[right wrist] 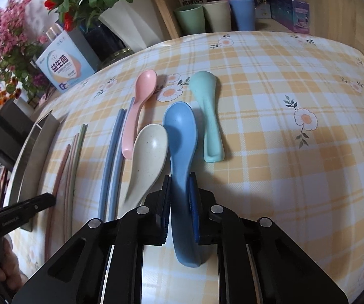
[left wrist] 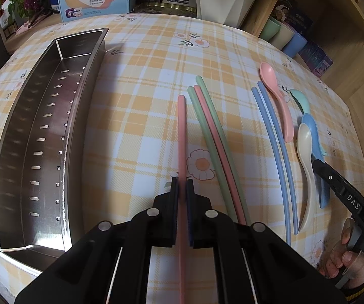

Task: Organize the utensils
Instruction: 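Lift the pink chopstick with the left gripper while the right gripper grasps the blue spoon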

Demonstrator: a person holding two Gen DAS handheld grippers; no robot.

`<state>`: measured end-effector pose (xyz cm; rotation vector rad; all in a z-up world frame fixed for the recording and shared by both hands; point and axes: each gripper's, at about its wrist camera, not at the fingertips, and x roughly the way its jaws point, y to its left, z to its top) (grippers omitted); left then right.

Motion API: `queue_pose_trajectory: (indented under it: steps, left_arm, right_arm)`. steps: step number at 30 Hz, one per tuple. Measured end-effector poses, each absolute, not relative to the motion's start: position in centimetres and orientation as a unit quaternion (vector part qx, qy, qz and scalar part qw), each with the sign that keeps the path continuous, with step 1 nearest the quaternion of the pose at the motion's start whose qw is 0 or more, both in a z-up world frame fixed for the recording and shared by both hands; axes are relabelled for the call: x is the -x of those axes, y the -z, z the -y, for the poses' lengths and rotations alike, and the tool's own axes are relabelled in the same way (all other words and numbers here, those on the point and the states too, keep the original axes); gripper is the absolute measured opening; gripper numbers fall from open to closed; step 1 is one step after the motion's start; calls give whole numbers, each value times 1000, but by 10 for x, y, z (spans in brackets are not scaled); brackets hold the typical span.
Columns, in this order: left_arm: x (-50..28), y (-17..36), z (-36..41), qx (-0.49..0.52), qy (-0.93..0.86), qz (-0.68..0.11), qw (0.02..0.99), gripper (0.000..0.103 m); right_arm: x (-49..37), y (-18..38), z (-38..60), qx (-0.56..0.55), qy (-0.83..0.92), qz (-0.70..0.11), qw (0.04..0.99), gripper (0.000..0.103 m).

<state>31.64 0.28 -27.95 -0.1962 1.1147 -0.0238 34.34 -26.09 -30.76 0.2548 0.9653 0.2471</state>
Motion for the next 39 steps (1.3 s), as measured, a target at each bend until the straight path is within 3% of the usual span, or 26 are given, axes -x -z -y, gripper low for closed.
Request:
queue_pose_trajectory:
  steps: [39]
  left_arm:
    - [-309, 269, 4, 44, 8, -517, 855, 6]
  right_arm:
    - [-331, 301, 275, -144, -110, -418, 890, 14]
